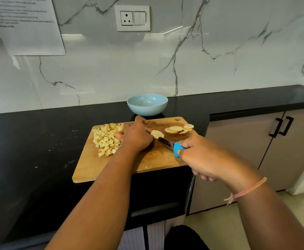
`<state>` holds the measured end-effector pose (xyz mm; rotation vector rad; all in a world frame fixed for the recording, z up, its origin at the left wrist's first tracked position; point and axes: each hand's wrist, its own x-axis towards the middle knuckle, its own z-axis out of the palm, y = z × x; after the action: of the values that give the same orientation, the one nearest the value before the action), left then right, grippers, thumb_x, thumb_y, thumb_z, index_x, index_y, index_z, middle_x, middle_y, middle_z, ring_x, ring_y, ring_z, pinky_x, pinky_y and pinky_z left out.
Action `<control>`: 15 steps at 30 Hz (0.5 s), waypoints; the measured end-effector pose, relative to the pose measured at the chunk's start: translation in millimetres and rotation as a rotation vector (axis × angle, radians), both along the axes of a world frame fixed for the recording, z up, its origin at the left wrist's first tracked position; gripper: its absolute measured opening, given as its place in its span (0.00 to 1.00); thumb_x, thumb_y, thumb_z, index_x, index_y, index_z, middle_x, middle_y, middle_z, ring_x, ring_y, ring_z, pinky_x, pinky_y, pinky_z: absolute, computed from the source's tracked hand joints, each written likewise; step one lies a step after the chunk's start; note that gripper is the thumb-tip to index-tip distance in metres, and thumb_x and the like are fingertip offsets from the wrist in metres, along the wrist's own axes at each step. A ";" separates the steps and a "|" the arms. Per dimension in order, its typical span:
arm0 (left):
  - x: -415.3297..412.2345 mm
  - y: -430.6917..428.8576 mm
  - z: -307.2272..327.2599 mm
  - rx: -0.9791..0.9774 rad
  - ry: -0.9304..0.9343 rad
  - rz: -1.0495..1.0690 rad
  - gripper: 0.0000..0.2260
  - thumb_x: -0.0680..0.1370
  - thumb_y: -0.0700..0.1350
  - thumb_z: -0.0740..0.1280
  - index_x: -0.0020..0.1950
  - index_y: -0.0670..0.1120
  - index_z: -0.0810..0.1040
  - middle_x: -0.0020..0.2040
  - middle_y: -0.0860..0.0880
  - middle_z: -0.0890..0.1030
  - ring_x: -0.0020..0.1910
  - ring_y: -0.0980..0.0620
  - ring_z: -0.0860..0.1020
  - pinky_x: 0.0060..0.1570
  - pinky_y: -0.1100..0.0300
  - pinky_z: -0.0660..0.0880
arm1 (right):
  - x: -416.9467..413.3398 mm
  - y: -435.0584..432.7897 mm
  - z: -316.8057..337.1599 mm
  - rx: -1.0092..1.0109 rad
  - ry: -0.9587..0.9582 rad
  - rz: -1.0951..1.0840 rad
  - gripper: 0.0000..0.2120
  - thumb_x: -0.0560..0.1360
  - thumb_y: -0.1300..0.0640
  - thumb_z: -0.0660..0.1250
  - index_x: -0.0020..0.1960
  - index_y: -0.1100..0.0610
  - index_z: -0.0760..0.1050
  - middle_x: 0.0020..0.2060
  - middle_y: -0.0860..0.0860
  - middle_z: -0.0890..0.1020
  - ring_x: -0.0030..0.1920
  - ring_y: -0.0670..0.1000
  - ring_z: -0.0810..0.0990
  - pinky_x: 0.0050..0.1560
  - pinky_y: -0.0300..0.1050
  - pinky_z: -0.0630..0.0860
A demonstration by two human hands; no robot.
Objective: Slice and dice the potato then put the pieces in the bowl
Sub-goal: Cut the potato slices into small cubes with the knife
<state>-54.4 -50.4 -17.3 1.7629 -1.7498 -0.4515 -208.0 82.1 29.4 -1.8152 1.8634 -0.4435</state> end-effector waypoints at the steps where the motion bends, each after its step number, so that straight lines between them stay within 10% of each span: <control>1: -1.1 2.2 1.4 -0.005 -0.021 0.005 0.17 0.73 0.45 0.69 0.56 0.55 0.65 0.44 0.61 0.78 0.64 0.50 0.68 0.63 0.48 0.60 | -2.0 -0.7 -0.4 -0.016 -0.013 -0.015 0.16 0.79 0.56 0.55 0.66 0.54 0.69 0.31 0.53 0.74 0.23 0.47 0.69 0.23 0.36 0.65; 9: -26.9 20.4 2.5 -0.097 -0.427 0.086 0.32 0.71 0.68 0.62 0.66 0.48 0.64 0.61 0.48 0.76 0.68 0.43 0.66 0.64 0.42 0.55 | -7.8 -11.4 -9.7 -0.056 -0.059 -0.094 0.14 0.79 0.56 0.55 0.62 0.56 0.70 0.32 0.54 0.73 0.27 0.49 0.70 0.31 0.42 0.68; 15: -39.4 18.2 1.5 -0.193 -0.505 0.147 0.22 0.75 0.60 0.61 0.60 0.47 0.64 0.53 0.46 0.79 0.62 0.44 0.71 0.66 0.44 0.54 | -5.5 -15.9 -11.5 -0.082 -0.078 -0.110 0.14 0.80 0.55 0.55 0.64 0.55 0.69 0.35 0.52 0.72 0.32 0.48 0.70 0.36 0.44 0.70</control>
<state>-93.9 -32.2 -15.8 1.9559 -1.8924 0.2427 -213.5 66.1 18.0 -1.7277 1.9230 -0.6297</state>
